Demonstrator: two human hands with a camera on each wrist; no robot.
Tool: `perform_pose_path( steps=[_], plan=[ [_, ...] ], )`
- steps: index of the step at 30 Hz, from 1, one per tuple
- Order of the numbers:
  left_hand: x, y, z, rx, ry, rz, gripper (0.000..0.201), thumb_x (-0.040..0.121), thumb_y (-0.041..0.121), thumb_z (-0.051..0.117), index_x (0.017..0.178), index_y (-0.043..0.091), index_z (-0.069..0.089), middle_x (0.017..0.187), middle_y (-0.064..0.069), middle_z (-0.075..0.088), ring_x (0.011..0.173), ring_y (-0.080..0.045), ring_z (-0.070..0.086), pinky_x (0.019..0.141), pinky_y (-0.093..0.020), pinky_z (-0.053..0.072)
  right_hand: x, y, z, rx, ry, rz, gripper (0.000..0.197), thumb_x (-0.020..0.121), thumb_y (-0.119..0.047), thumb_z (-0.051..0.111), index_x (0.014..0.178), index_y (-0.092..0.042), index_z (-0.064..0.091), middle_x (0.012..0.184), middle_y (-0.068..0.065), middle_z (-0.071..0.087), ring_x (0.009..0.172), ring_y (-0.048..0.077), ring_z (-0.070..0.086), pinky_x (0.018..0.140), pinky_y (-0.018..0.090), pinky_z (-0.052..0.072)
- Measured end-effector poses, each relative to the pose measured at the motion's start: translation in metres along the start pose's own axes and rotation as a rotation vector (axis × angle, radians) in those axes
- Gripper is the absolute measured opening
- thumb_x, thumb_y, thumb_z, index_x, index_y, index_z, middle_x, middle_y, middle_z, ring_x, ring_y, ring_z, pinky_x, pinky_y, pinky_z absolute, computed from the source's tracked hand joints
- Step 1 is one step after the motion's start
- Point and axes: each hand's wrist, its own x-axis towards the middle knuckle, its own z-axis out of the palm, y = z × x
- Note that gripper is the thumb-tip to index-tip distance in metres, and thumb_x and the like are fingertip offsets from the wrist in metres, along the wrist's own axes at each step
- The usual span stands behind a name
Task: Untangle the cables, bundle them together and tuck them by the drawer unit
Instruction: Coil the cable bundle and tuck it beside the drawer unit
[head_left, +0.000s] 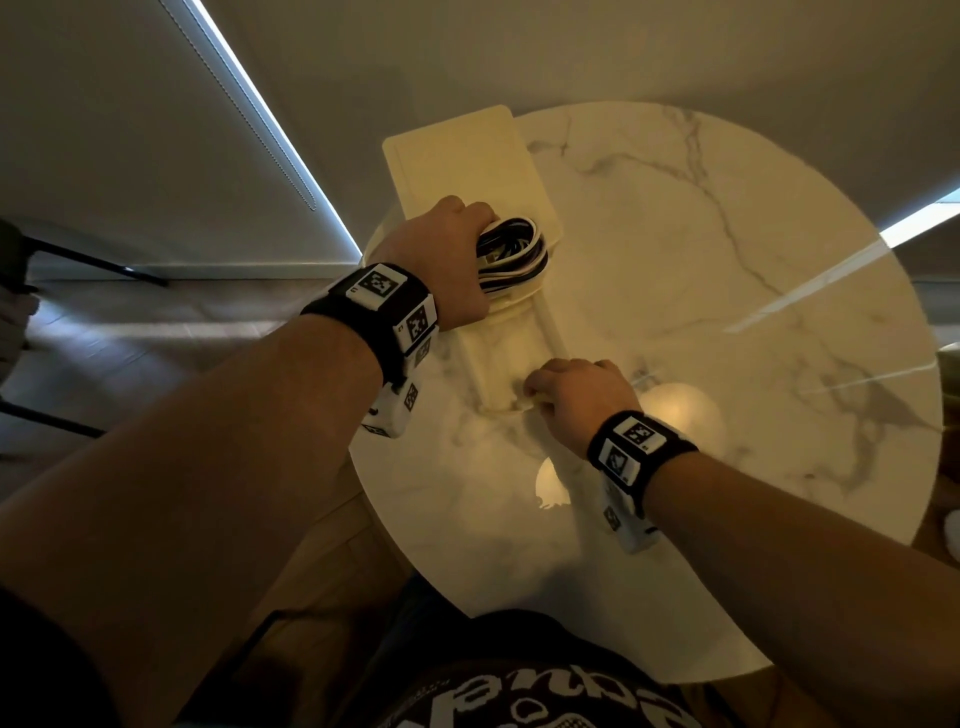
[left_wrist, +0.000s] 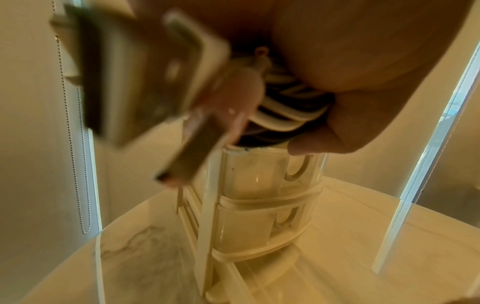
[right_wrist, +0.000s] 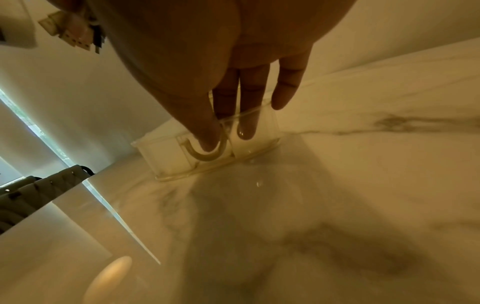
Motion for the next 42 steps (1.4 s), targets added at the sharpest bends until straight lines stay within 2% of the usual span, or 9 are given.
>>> perform_pose_path(
  steps=[6, 11, 14, 17, 19, 21, 26, 34, 42],
  plan=[
    [-0.004, 0.004, -0.003, 0.015, -0.008, 0.004, 0.07, 0.073, 0.027, 0.076, 0.138, 0.023, 0.049, 0.125, -0.005, 0.052, 0.103, -0.031, 0.062, 0.082, -0.038, 0.051, -0.007, -0.002, 0.004, 0.016, -0.018, -0.01, 0.036, 0.093, -0.023, 0.054, 0.123, -0.04, 0.062, 0.126, -0.013, 0.062, 0.116, 0.02, 0.059, 0.096, 0.038, 0.038],
    [-0.031, 0.009, 0.006, 0.068, 0.137, 0.061, 0.067, 0.072, 0.027, 0.072, 0.135, 0.022, 0.05, 0.125, -0.005, 0.052, 0.095, -0.036, 0.064, 0.075, -0.044, 0.054, -0.023, 0.003, -0.003, 0.046, 0.145, -0.06, 0.052, 0.083, -0.052, 0.058, 0.13, -0.031, 0.061, 0.137, -0.003, 0.056, 0.127, 0.025, 0.053, 0.109, 0.049, 0.04],
    [-0.057, 0.018, 0.024, 0.089, 0.165, 0.153, 0.063, 0.072, 0.024, 0.073, 0.131, 0.021, 0.053, 0.12, -0.006, 0.058, 0.096, -0.036, 0.064, 0.072, -0.039, 0.047, -0.035, 0.009, -0.013, 0.511, 0.37, 0.0, 0.041, 0.088, -0.042, 0.053, 0.124, -0.024, 0.064, 0.129, -0.003, 0.06, 0.116, 0.019, 0.059, 0.102, 0.042, 0.048],
    [-0.065, 0.028, 0.049, 0.179, -0.108, 0.212, 0.061, 0.079, 0.028, 0.071, 0.134, 0.028, 0.046, 0.127, -0.001, 0.057, 0.112, -0.029, 0.061, 0.087, -0.044, 0.054, -0.046, 0.011, -0.029, 1.252, 0.342, 0.111, 0.033, 0.09, -0.022, 0.056, 0.123, -0.022, 0.06, 0.124, 0.0, 0.064, 0.112, 0.019, 0.064, 0.099, 0.045, 0.055],
    [-0.058, 0.031, 0.065, 0.268, -0.249, 0.307, 0.057, 0.082, 0.028, 0.071, 0.132, 0.027, 0.044, 0.125, 0.0, 0.056, 0.11, -0.027, 0.06, 0.087, -0.045, 0.054, -0.051, 0.013, -0.032, 1.398, 0.259, 0.036, 0.034, 0.088, -0.019, 0.062, 0.121, -0.023, 0.057, 0.128, 0.001, 0.063, 0.118, 0.022, 0.063, 0.099, 0.048, 0.055],
    [-0.047, 0.037, 0.078, 0.318, -0.298, 0.379, 0.053, 0.085, 0.026, 0.071, 0.131, 0.024, 0.046, 0.121, -0.002, 0.055, 0.104, -0.025, 0.059, 0.082, -0.04, 0.052, -0.053, 0.014, -0.032, 1.212, 0.143, -0.003, 0.043, 0.08, -0.032, 0.076, 0.116, -0.029, 0.052, 0.13, -0.008, 0.062, 0.12, 0.014, 0.063, 0.094, 0.045, 0.059],
    [-0.019, 0.04, 0.102, 0.321, -0.229, 0.443, 0.056, 0.081, 0.03, 0.075, 0.129, 0.017, 0.048, 0.118, -0.006, 0.056, 0.101, -0.027, 0.06, 0.086, -0.042, 0.053, -0.034, 0.019, -0.033, 0.707, 0.144, 0.035, 0.077, 0.059, -0.053, 0.089, 0.109, -0.028, 0.036, 0.097, -0.01, 0.067, 0.084, 0.009, 0.069, 0.073, 0.041, 0.059],
    [0.008, 0.029, 0.134, 0.192, -0.159, 0.539, 0.046, 0.075, 0.021, 0.076, 0.114, 0.016, 0.053, 0.101, -0.006, 0.055, 0.084, -0.027, 0.057, 0.074, -0.038, 0.043, -0.023, 0.019, -0.012, 0.693, 0.187, 0.174, 0.071, 0.068, -0.038, 0.091, 0.108, -0.025, 0.033, 0.092, -0.008, 0.066, 0.078, 0.012, 0.069, 0.067, 0.041, 0.059],
    [0.013, 0.009, 0.151, 0.045, -0.192, 0.499, 0.056, 0.07, 0.026, 0.077, 0.12, 0.02, 0.052, 0.11, -0.001, 0.054, 0.101, -0.024, 0.054, 0.093, -0.04, 0.042, -0.015, -0.002, 0.004, 0.645, 0.261, 0.237, 0.06, 0.073, -0.038, 0.083, 0.11, -0.027, 0.037, 0.096, -0.006, 0.065, 0.081, 0.016, 0.065, 0.064, 0.035, 0.055]
  ],
)
